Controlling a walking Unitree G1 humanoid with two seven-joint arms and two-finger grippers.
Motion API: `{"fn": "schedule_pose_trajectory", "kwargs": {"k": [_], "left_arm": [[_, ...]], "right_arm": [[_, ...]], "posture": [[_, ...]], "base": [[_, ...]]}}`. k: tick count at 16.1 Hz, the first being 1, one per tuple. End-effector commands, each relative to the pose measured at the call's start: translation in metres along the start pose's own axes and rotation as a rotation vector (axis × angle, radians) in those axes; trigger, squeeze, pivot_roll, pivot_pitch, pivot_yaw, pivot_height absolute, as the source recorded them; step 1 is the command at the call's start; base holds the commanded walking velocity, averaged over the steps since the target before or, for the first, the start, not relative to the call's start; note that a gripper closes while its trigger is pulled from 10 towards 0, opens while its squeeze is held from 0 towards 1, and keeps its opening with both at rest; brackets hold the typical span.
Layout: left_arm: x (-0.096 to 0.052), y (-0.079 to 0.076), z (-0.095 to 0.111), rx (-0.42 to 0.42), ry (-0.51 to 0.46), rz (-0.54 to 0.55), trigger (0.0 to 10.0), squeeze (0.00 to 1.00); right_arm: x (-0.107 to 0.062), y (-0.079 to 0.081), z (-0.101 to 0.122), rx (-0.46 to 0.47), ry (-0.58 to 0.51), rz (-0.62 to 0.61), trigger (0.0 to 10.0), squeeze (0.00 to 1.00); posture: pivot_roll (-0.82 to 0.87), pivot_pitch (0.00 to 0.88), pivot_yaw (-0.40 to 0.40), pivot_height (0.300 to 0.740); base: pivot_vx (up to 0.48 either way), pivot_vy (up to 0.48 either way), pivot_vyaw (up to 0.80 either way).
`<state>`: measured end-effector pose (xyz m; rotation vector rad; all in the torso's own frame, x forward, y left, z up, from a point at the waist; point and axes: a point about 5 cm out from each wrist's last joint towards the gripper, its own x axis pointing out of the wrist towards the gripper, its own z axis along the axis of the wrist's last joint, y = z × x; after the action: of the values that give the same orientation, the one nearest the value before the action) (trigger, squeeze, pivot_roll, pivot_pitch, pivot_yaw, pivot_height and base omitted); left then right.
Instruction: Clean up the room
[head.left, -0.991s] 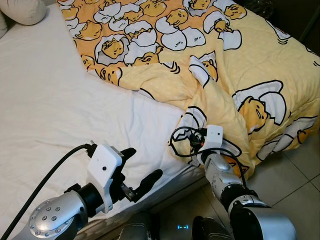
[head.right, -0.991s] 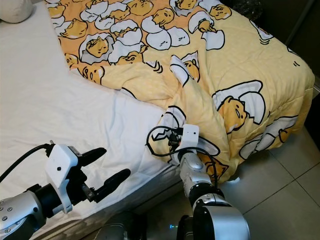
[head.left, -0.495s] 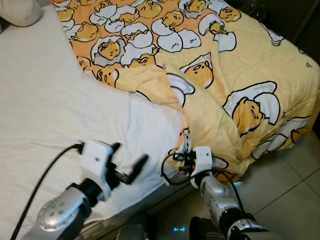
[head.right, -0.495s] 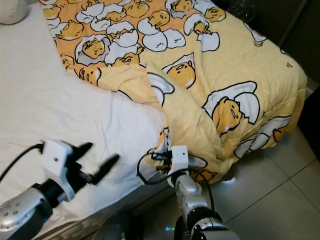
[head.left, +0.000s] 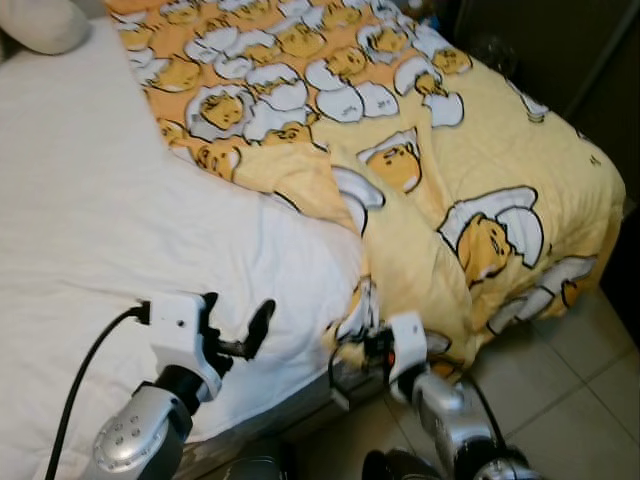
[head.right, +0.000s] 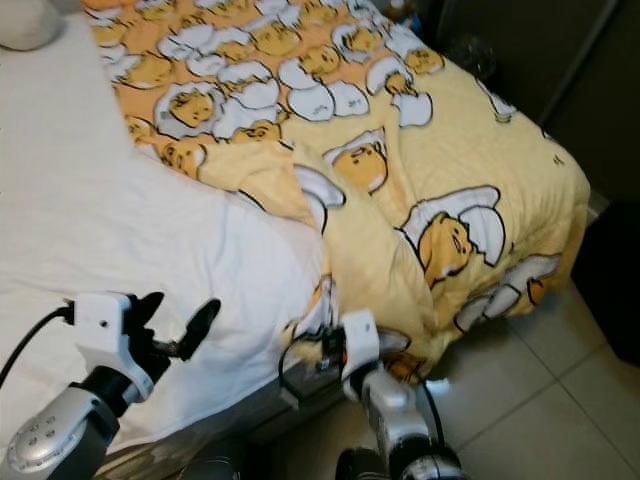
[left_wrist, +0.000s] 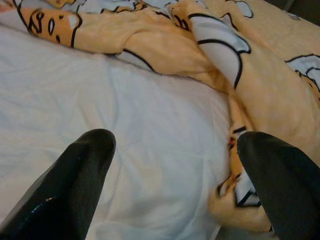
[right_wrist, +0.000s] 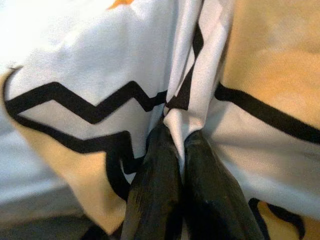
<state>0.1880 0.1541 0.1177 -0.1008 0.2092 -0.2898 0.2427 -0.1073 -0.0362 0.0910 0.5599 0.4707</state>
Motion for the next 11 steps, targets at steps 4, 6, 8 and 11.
{"fn": "schedule_pose_trajectory", "kwargs": {"k": [4, 6, 8, 11], "left_arm": [[-0.005, -0.001, -0.002, 0.131, -0.009, -0.050, 10.0, 0.00], [-0.012, 0.002, -0.007, 0.174, 0.007, -0.069, 10.0, 0.00], [-0.018, 0.008, -0.009, 0.228, 0.024, -0.080, 10.0, 0.00], [-0.018, 0.010, -0.011, 0.245, 0.029, -0.076, 10.0, 0.00]], "right_arm": [[-0.008, 0.015, -0.016, -0.022, 0.001, 0.105, 0.0, 0.00], [-0.012, 0.019, -0.022, -0.024, 0.008, 0.131, 0.0, 0.00], [-0.016, 0.022, -0.027, -0.029, 0.011, 0.167, 0.0, 0.00], [-0.025, 0.025, -0.033, -0.047, 0.017, 0.238, 0.0, 0.00]], "posture": [[0.13, 0.113, 0.049, 0.740], [0.12, 0.116, 0.057, 0.740], [0.12, 0.118, 0.062, 0.740], [0.11, 0.120, 0.064, 0.740]], "base": [[0.000, 0.000, 0.00], [0.000, 0.000, 0.00], [0.000, 0.000, 0.00], [0.000, 0.000, 0.00]]}}
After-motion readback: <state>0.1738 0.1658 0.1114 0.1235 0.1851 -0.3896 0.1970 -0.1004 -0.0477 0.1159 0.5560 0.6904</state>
